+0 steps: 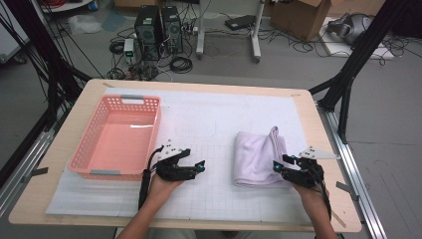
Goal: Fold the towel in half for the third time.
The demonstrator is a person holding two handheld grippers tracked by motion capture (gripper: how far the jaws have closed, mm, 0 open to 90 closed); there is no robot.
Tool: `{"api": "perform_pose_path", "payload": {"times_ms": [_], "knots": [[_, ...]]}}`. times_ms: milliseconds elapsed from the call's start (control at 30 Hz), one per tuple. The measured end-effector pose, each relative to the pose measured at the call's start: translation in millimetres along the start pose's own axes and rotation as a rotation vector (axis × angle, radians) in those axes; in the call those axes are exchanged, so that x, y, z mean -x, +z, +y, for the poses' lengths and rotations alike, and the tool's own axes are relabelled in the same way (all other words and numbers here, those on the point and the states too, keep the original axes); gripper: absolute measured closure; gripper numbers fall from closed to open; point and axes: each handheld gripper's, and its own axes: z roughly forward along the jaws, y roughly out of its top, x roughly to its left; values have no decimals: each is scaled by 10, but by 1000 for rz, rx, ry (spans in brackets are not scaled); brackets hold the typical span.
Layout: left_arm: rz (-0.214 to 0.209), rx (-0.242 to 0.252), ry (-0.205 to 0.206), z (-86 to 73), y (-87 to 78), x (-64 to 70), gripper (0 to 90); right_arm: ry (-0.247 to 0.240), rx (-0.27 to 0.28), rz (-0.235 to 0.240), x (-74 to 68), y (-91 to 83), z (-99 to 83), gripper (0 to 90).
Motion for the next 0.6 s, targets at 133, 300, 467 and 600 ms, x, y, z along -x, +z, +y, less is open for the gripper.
{"api": "perform_pose_path", "payload": {"times_ms": [133, 300, 467, 600], "knots": [[-12, 9, -3, 15, -24, 19, 245, 21, -72, -1, -14, 102, -31, 671], [-16, 16, -4, 28, -43, 42, 244, 22, -21, 39, -5, -66, 6, 858], [-9, 14, -9, 26, -34, 26, 245, 9, -59, -67, 52, -223, 8, 860], [-4, 12, -10, 23, -36, 17, 245, 13, -96, -103, 94, -231, -5, 783]]}}
